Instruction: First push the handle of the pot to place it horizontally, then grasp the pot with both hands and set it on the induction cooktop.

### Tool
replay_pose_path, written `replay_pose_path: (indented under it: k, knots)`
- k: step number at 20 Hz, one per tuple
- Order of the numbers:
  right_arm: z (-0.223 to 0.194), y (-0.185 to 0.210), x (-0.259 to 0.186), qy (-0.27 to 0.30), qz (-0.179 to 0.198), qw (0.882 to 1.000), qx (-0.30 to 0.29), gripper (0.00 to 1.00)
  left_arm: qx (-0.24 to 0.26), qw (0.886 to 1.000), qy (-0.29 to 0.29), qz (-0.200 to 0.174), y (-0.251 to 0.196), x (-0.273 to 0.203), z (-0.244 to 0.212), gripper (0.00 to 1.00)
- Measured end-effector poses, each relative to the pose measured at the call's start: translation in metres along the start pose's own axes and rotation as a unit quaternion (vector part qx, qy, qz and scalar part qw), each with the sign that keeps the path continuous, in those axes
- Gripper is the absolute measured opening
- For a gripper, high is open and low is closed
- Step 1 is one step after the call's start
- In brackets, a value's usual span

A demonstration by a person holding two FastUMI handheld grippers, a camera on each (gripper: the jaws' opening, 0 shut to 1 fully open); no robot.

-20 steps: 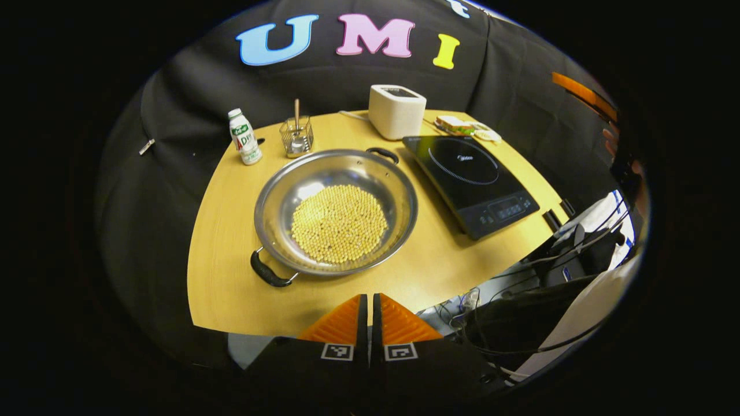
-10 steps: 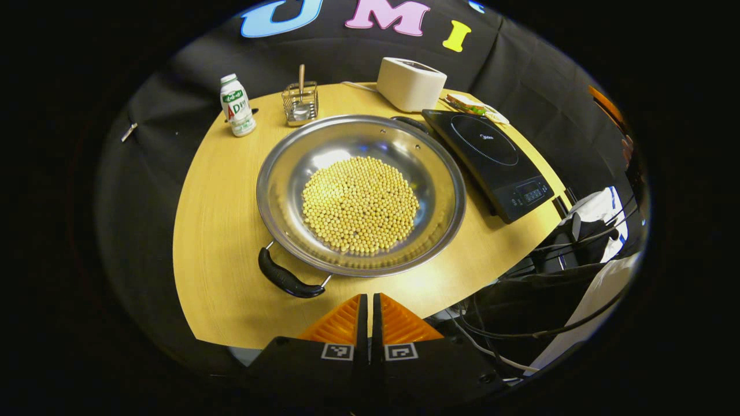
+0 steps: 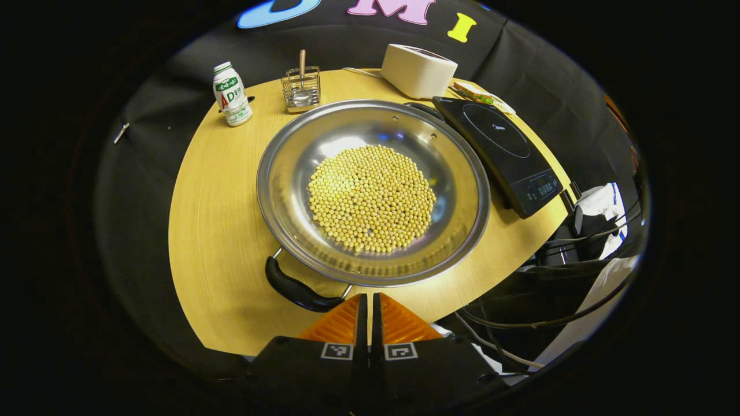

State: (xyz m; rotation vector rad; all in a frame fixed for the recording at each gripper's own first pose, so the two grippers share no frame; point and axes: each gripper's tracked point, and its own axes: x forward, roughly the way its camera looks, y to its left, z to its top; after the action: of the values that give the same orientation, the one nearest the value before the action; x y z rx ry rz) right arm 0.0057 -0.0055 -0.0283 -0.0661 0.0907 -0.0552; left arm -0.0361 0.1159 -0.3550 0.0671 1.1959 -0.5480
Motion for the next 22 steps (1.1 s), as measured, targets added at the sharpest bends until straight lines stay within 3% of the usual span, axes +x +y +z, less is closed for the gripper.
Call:
replay_pose_path:
  k: [10, 22]
  knots:
    - [-0.001, 0.002, 0.002, 0.001, -0.003, 1.0, -0.003, 0.96, -0.014, 0.999, -0.005, 0.031, 0.043, 0.001, 0.009, 0.05]
    - [-0.008, -0.001, -0.003, 0.013, -0.02, 1.0, -0.014, 0.96, 0.029, 0.993, -0.014, 0.116, 0.125, 0.01, 0.057, 0.05]
